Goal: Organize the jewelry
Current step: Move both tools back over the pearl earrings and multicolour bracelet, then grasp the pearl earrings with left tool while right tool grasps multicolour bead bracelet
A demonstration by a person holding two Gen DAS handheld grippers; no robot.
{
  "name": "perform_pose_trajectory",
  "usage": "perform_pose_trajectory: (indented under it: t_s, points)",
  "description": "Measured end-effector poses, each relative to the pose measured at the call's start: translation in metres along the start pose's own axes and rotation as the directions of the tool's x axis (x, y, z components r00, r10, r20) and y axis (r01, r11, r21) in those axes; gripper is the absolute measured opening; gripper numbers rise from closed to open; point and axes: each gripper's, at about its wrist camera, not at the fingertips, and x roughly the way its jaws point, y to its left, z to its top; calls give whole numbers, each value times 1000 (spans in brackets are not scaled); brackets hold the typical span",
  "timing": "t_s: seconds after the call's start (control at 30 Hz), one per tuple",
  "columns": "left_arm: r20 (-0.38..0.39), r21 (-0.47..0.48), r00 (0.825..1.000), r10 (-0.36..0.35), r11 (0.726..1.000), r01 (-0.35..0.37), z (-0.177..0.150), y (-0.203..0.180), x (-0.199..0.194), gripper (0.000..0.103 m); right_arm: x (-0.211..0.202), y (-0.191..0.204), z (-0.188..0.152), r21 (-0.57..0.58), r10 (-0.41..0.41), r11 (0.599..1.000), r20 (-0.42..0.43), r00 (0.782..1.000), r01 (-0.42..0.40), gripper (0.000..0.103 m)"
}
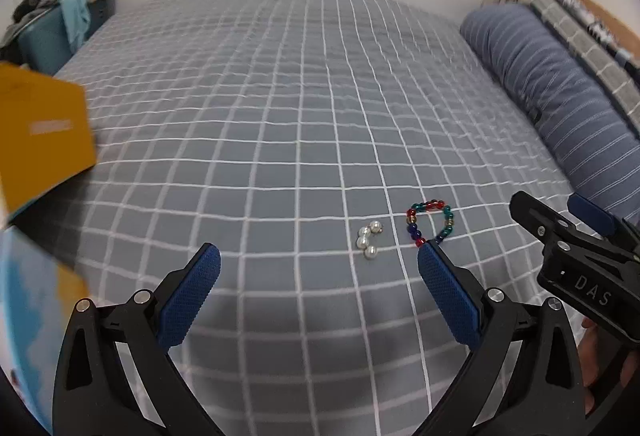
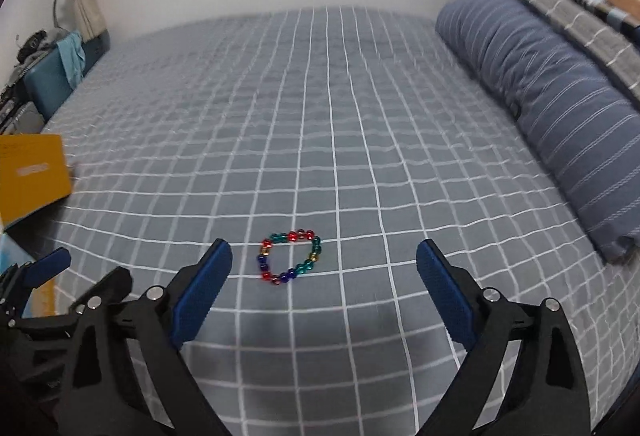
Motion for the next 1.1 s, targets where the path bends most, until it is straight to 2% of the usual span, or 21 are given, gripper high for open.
perform_pose_trajectory:
  t_s: [0.1, 0.33, 0.6, 0.77, 0.83, 0.97, 1.1]
  points:
    - [-15, 34, 1000, 4, 999, -4, 6, -10, 29, 97, 31, -5, 6, 10, 12, 1000, -60, 998, -11, 83]
    - [-62, 71, 998, 25, 997, -20, 5, -21, 73, 97, 71, 0, 13, -14, 25, 1000, -124, 992, -27, 73]
    - [-77, 72, 997, 28, 997, -22, 1, -22, 97, 97, 111, -5, 8, 1, 42, 999, -215, 976, -43, 60]
    - [-94, 77, 995, 25, 997, -18, 0, -20, 105, 95, 118, -6, 3, 12, 45, 999, -241, 969, -44, 52]
    - [-95, 81, 995, 25, 997, -18, -1, -19, 105, 87, 119, -6, 2, 21, 49, 999, -245, 968, -45, 45]
    - [-110, 80, 993, 30, 997, -21, -2, -16, 109, 79, 119, -4, 0, 21, 58, 998, -251, 966, -55, 39]
    - [-115, 88, 992, 41, 996, -30, -3, -17, 109, 62, 122, -3, -1, 21, 64, 998, -261, 963, -60, 32]
